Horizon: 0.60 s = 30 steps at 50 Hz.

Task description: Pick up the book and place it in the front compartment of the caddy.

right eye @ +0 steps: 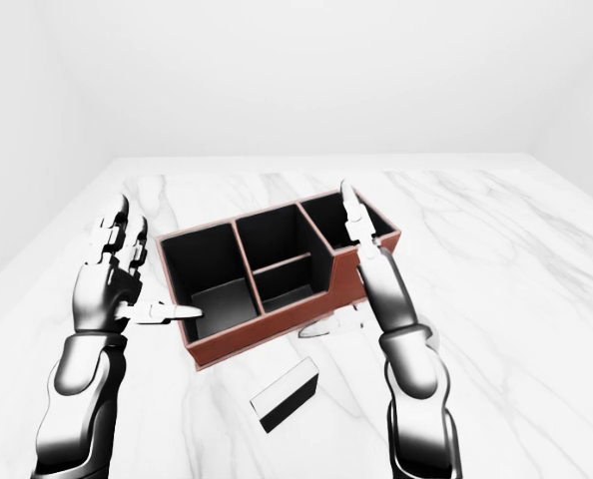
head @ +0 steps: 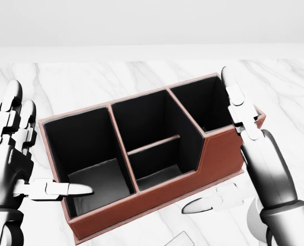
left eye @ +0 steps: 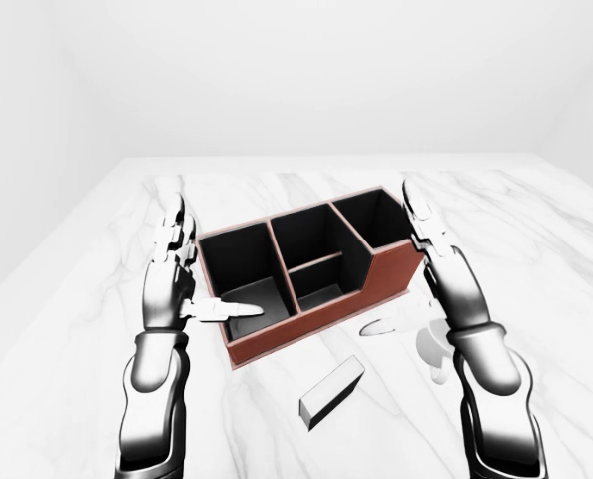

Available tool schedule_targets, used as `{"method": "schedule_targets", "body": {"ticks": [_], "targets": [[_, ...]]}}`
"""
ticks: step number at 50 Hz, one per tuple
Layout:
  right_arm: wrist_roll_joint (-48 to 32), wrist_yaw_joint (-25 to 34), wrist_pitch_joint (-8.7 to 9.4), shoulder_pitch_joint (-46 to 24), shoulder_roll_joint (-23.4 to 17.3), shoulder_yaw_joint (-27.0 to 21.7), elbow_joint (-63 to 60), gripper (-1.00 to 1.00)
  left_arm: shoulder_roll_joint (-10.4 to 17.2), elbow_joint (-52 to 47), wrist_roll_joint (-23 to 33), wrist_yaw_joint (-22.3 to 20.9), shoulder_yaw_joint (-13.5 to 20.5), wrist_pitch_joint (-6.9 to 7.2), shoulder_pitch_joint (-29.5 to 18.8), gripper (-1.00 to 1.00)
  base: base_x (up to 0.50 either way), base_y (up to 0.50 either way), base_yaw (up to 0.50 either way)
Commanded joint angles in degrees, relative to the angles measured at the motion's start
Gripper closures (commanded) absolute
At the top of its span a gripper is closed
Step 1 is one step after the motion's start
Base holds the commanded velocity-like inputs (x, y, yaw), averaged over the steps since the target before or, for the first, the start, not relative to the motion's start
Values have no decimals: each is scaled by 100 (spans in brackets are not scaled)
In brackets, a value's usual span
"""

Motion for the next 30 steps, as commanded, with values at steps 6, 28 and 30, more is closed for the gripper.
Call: {"method": "schedule_targets", "body": {"ticks": [6,28,30], "targets": [[-512,448,0,277,56,56,-258,-100,-12,35,30,-8,-31,0,20,-100,0,0,0],[-939,705,0,661,151,396,-590,-100,-9,178,35,-3,-26,0,0,-100,0,0,0],[-969,727,0,694,151,429,-619,-100,-5,151,32,-1,-21,0,1,-100,0,0,0]]}}
